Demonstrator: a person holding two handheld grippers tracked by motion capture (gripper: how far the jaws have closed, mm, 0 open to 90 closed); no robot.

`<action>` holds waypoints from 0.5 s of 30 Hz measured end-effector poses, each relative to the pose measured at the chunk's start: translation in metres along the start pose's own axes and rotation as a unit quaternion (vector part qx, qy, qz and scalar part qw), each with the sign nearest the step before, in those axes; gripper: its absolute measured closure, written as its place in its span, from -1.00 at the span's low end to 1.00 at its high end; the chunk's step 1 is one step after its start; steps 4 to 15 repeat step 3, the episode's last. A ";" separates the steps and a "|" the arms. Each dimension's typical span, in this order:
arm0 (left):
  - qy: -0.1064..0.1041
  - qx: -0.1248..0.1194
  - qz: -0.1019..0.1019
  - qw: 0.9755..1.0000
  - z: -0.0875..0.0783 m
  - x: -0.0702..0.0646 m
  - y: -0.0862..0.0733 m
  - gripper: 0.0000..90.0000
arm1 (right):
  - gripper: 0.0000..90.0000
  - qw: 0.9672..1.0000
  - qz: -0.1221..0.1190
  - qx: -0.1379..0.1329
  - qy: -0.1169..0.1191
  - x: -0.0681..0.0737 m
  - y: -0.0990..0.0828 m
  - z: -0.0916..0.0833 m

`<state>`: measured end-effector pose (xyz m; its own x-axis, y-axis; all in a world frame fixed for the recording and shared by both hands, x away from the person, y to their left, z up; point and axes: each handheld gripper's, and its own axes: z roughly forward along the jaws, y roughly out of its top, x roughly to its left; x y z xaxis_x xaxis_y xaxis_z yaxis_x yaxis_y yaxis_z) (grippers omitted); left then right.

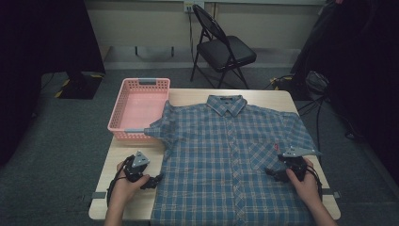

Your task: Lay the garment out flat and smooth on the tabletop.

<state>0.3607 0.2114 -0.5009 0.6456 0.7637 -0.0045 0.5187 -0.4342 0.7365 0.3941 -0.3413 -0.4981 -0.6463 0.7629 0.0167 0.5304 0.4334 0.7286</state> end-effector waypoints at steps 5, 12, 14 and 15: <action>0.000 0.000 0.000 1.000 0.000 0.000 0.000 -0.77 | -0.78 1.000 0.000 0.000 0.000 0.000 0.000 0.000; 0.000 0.000 0.000 1.000 0.000 0.000 0.000 -0.77 | -0.78 1.000 0.000 0.000 0.000 0.000 0.000 0.000; 0.000 0.000 0.000 1.000 0.000 0.000 0.000 -0.77 | -0.78 1.000 0.000 0.000 0.000 0.000 0.000 0.000; 0.000 0.000 0.000 1.000 0.000 0.000 0.000 -0.77 | -0.78 1.000 0.000 0.000 0.000 0.000 0.000 0.000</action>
